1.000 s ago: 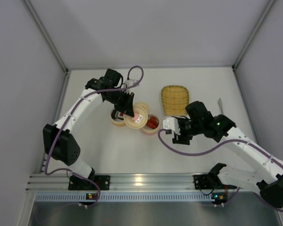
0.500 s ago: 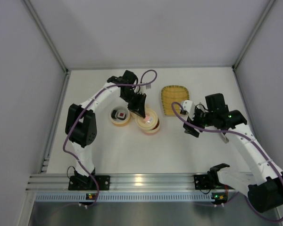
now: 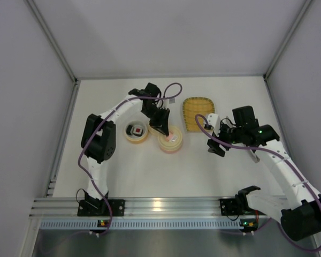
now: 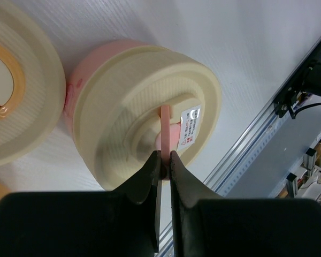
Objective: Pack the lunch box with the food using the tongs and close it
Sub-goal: Close the box lid on the packing box.
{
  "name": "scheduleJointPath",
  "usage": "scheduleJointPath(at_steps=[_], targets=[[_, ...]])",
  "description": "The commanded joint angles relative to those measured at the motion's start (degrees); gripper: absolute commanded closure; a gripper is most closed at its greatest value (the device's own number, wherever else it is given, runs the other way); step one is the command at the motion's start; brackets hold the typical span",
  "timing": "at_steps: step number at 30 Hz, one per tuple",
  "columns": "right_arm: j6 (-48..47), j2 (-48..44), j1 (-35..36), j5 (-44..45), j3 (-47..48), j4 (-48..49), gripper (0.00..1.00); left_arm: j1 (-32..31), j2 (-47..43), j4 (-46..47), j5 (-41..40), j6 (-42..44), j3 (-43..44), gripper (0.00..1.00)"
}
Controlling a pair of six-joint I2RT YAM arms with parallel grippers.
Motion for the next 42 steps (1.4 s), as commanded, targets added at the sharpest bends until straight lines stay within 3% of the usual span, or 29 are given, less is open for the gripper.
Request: scheduleJointPath(at_steps=[1,7,16,27,33,42], targets=[[0.4,0.0,-1.0,-2.6,1.5,-0.1,0.30,0.1,0.7,3.2,0.7,-0.7,2.1,0.99],[0.5,0.0,-1.1,-2.8,1.3,0.0,0.29,0.1,1.6,3.1,-0.1,-1.0,2.1,0.99],[1.3,0.7,-1.0,-3.5,1.6,0.9,0.26,0.0,0.8,4.0,-0.5,-0.7,-2.5,0.86],[1.6,1.1,-1.1,-4.1,2.0,0.8,0.24,0.0,1.1,5.8,-1.8,-0.8,-5.6,0.85],[1.6,1.1,-1.0,-4.1,2.4,0.6,0.24,0.1,2.0,5.6,-3.2,-1.2,-6.1,0.69],[2.1,0.9,-1.1,-4.6,2.2,0.6,0.23,0.1,3.9,5.5,-4.2,-2.6,-4.8,0.71]])
